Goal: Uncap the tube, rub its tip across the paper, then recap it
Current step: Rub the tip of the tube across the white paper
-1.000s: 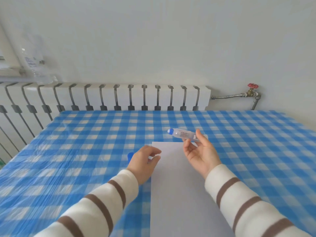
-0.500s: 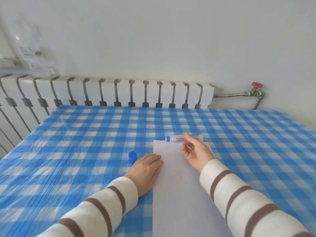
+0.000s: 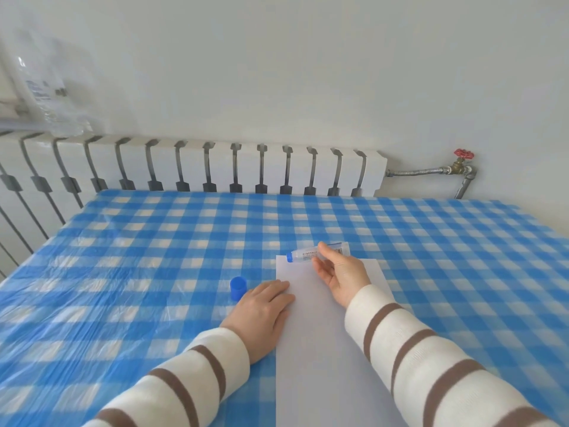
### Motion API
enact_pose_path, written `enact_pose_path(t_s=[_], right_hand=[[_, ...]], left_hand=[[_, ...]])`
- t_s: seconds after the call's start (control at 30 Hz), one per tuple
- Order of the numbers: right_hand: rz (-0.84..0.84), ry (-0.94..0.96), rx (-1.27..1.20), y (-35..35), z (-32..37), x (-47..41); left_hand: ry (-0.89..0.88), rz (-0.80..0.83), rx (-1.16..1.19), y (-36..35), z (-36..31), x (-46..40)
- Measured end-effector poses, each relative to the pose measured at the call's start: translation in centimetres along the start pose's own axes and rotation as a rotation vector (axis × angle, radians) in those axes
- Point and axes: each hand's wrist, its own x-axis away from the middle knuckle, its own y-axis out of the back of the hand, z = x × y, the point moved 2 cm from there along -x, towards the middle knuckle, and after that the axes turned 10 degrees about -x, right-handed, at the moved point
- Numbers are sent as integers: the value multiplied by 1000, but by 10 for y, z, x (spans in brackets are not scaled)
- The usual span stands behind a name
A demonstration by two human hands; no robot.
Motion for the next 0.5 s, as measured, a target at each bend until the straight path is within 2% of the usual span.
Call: enact_pose_path(t_s=[0.5], right_hand=[[4,-3,49,-2,2,3]], left_hand=[[32,84,-35,-1,1,0]])
